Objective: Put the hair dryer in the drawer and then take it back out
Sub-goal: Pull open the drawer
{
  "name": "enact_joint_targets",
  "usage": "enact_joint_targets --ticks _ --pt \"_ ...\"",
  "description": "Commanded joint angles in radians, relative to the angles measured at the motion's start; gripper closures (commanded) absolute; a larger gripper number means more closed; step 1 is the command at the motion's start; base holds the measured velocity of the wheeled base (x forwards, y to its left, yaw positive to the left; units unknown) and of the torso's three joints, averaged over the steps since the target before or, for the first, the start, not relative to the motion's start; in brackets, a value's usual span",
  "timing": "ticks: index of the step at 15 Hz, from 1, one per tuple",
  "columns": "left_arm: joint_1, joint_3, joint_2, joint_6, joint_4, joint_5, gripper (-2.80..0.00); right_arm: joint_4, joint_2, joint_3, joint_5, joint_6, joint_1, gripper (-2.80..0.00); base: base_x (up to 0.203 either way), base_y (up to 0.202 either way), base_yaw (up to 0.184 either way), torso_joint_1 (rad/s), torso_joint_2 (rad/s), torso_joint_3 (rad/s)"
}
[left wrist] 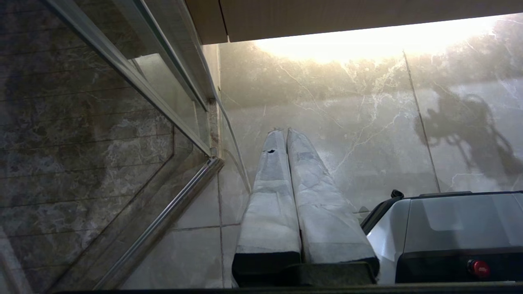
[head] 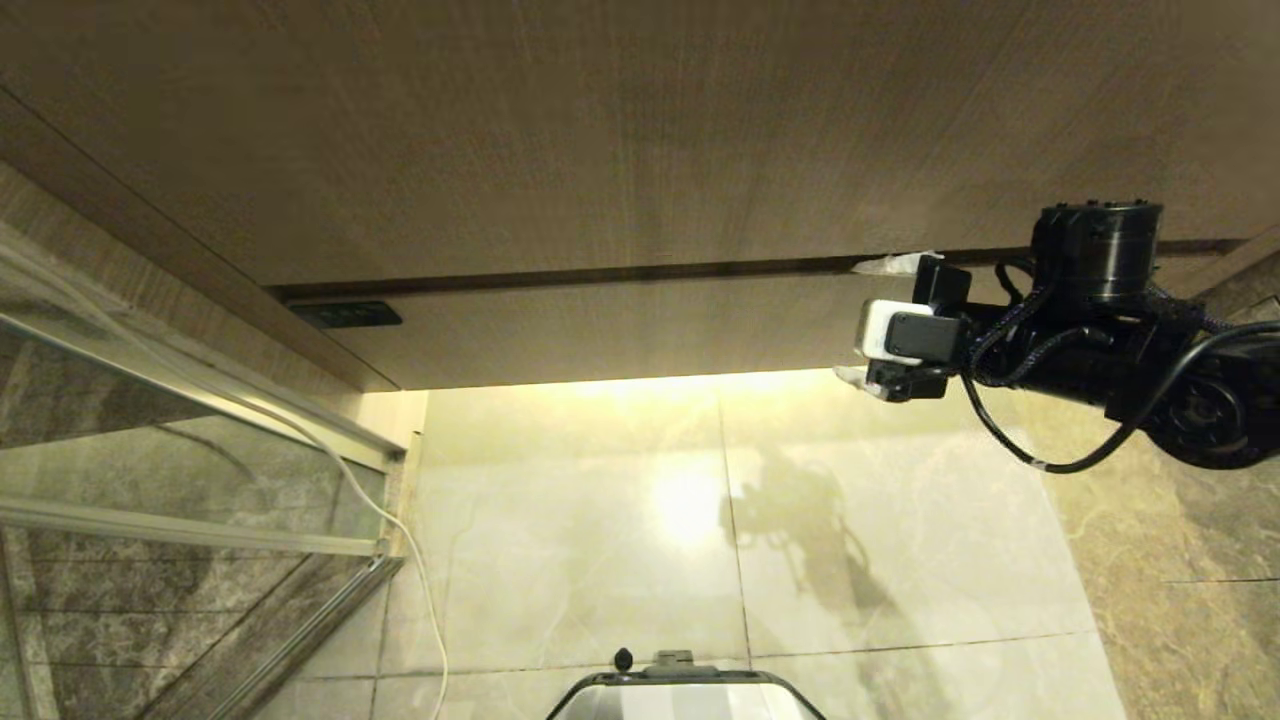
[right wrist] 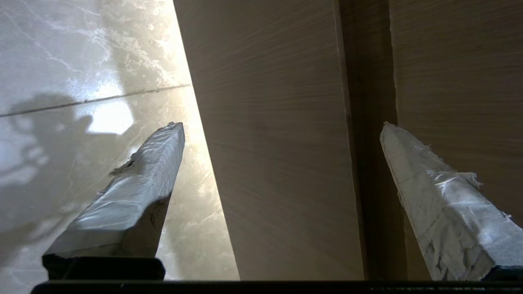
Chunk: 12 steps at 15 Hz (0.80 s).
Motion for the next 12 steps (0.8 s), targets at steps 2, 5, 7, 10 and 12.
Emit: enact_joint_targets --ticks 2,5,7,10,12 --pt "0.001 0.001 0.0 0.001 0.0 0.0 0.0 -0.003 0.087 -0.075 0.001 -0.003 -0.01 -2.8 0.0 0.0 0.0 0.0 0.0 0.0" --pt "0.0 0.002 0.0 0.001 0.0 0.0 0.0 -0.004 0.138 -0.135 0.0 -0.008 -0.03 -2.8 0.0 0.0 0.0 0.0 0.0 0.0" --pt "0.0 0.002 0.0 0.001 0.0 0.0 0.0 -0.004 0.164 -0.162 0.0 -0.011 -0.041 -2.8 0.0 0.0 0.0 0.0 0.0 0.0" --pt "0.001 0.001 0.0 0.001 0.0 0.0 0.0 -0.007 0.196 -0.198 0.001 -0.011 -0.049 -2.8 0.0 0.0 0.0 0.0 0.0 0.0" --pt "0.0 0.002 0.0 0.001 0.0 0.0 0.0 -0.004 0.211 -0.211 0.001 -0.013 -0.052 -2.8 0.0 0.0 0.0 0.0 0.0 0.0"
